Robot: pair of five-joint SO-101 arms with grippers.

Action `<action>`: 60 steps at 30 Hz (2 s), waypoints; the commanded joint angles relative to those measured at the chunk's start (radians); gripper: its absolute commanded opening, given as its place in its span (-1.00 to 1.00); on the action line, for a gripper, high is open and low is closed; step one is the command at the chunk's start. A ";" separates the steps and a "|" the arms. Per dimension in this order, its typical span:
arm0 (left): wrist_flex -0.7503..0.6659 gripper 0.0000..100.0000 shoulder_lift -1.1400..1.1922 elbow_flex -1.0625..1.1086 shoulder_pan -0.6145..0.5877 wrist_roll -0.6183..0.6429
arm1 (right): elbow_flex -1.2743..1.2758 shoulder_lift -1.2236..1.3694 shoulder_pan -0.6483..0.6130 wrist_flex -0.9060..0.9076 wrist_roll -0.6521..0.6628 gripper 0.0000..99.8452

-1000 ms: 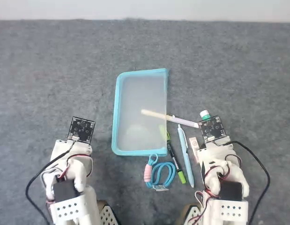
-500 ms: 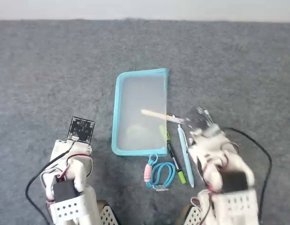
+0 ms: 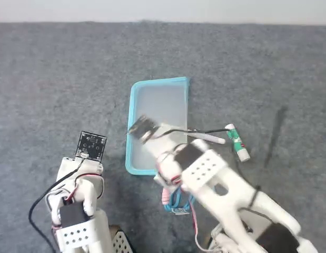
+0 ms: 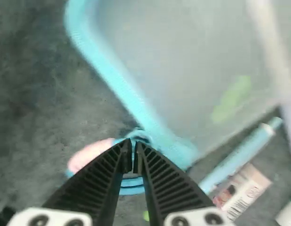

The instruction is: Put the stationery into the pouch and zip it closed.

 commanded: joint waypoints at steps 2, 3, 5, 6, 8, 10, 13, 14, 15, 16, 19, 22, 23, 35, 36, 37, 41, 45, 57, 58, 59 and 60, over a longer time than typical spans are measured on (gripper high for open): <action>-0.038 -0.79 -0.018 -0.005 -0.002 -0.011 | -0.060 0.008 -0.031 0.010 -0.095 -0.99; -0.038 -0.79 -0.018 -0.005 -0.002 -0.011 | -0.058 0.013 -0.024 0.013 -0.097 -0.99; -0.040 -0.79 -0.018 -0.005 -0.002 -0.011 | -0.058 0.015 -0.015 0.039 -0.083 -0.99; -0.040 -0.79 -0.018 -0.005 -0.002 -0.011 | -0.058 0.015 -0.015 0.045 -0.069 -0.99; -0.040 -0.79 -0.018 -0.005 -0.002 -0.011 | -0.057 0.016 -0.013 0.038 -0.049 -0.99; -0.038 -0.79 -0.018 -0.005 -0.002 -0.011 | -0.057 0.016 0.007 0.036 -0.049 -0.99; -0.035 -0.79 -0.018 -0.005 -0.002 -0.011 | -0.057 0.018 0.079 0.036 -0.049 -0.99; -0.035 -0.79 -0.018 -0.005 -0.002 -0.011 | -0.057 0.025 0.111 0.036 -0.049 -0.99; -0.035 -0.79 -0.018 -0.005 -0.002 -0.011 | -0.058 0.039 0.140 0.035 -0.049 -0.99; -0.035 -0.79 -0.018 -0.005 -0.002 -0.011 | -0.058 0.058 0.166 0.033 -0.049 -0.99; -0.035 -0.79 -0.018 -0.005 -0.002 -0.011 | -0.060 0.136 0.211 -0.016 -0.049 -0.99; -0.035 -0.79 -0.018 -0.005 -0.002 -0.011 | -0.078 0.234 0.232 -0.082 -0.052 -0.99; -0.034 -0.79 -0.018 -0.005 -0.002 -0.011 | -0.095 0.266 0.242 -0.091 -0.052 -0.99; -0.034 -0.79 -0.018 -0.005 -0.002 -0.011 | -0.554 0.568 0.443 -0.101 -0.052 -0.99; -0.034 -0.79 -0.018 -0.005 -0.002 -0.011 | -0.601 0.591 0.449 -0.094 -0.052 -0.99; -0.034 -0.79 -0.018 -0.005 -0.002 -0.011 | -0.643 0.613 0.450 -0.091 -0.051 -0.99; -0.035 -0.79 -0.018 -0.005 -0.002 -0.011 | -0.769 0.668 0.440 -0.022 -0.049 -0.99; -0.035 -0.79 -0.018 -0.005 -0.002 -0.011 | -0.873 0.667 0.418 0.145 -0.049 -0.99; -0.034 -0.79 -0.018 -0.005 -0.002 -0.011 | -0.858 0.668 0.294 0.429 0.193 -0.99; -0.034 -0.79 -0.018 -0.005 -0.002 -0.011 | -0.845 0.671 0.297 0.424 0.207 -0.98; -0.034 -0.79 -0.018 -0.005 -0.002 -0.011 | -0.829 0.671 0.300 0.406 0.213 -0.96; -0.034 -0.79 -0.018 -0.005 -0.002 -0.011 | -0.815 0.670 0.305 0.386 0.212 -0.91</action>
